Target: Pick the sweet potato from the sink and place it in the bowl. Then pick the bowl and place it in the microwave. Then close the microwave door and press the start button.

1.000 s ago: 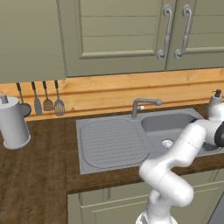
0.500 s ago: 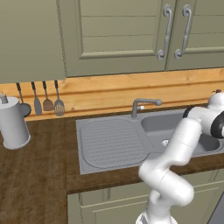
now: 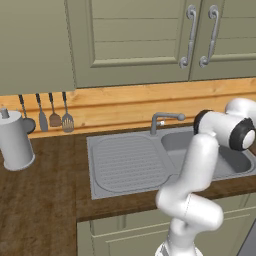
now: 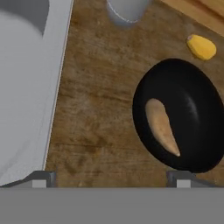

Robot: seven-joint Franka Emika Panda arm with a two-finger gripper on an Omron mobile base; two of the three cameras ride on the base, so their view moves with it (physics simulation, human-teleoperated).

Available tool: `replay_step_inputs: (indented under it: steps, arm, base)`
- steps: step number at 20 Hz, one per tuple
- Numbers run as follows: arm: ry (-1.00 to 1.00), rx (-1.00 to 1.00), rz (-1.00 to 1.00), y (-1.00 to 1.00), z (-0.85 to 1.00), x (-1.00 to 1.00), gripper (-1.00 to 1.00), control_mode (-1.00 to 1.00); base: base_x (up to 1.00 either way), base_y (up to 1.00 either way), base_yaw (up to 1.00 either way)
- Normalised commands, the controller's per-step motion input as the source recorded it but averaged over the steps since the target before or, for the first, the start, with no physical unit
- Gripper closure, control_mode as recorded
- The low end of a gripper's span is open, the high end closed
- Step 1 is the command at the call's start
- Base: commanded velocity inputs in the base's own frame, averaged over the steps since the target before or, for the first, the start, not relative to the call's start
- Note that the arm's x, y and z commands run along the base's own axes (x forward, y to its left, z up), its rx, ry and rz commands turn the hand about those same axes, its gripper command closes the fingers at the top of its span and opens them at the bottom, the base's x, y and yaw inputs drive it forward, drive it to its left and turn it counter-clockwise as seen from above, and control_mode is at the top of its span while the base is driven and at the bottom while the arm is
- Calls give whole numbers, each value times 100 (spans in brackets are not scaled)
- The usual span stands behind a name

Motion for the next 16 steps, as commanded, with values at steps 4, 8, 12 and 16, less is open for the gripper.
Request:
replay_step_inputs:
  steps: [4,8,12,16]
  arm:
    - [20,1,1,-9,32,3,-100,-100]
    - [8,12,4,-6,9,0,-100,-100]
    - [-1,17,5,-16,-1,0,-100,-100]
    - [0,9,3,-33,0,1,-100,-100]
  base:
    - [0,0,0]
    - [0,0,0]
    - [0,0,0]
    - [0,0,0]
